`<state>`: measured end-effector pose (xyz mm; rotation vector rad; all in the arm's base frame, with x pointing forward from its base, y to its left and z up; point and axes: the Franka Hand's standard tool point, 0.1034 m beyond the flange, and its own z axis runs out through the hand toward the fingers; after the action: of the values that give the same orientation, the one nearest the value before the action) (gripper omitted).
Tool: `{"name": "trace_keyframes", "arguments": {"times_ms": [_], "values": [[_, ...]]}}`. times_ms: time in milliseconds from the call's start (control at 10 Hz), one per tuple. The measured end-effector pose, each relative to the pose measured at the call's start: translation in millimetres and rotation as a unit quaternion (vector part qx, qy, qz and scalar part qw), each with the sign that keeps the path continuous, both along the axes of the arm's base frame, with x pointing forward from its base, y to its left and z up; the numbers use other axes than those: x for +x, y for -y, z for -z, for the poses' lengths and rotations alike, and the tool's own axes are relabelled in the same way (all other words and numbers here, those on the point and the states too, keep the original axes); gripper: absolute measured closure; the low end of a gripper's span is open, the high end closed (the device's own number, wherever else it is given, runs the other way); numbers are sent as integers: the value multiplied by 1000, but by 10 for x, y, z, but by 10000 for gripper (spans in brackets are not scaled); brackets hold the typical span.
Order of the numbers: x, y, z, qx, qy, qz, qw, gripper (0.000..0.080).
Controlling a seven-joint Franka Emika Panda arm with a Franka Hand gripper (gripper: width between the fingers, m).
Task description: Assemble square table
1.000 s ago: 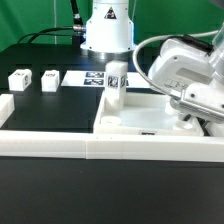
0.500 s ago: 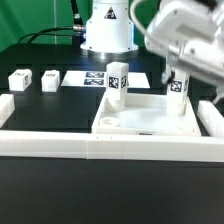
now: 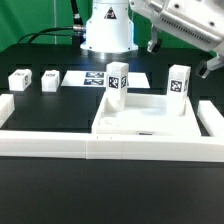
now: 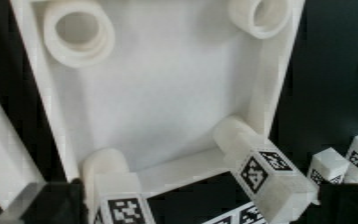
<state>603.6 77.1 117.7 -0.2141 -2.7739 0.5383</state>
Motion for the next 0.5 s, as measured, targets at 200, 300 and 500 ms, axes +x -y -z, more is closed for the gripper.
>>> {"name": "trace_keyframes", "arguments": {"times_ms": [200,300,500], "values": [[1,10,3,0,0,1,1000,150],[0,11,4,0,0,1,1000,150],[64,178,-180,-8,16,24,1000,150]]}}
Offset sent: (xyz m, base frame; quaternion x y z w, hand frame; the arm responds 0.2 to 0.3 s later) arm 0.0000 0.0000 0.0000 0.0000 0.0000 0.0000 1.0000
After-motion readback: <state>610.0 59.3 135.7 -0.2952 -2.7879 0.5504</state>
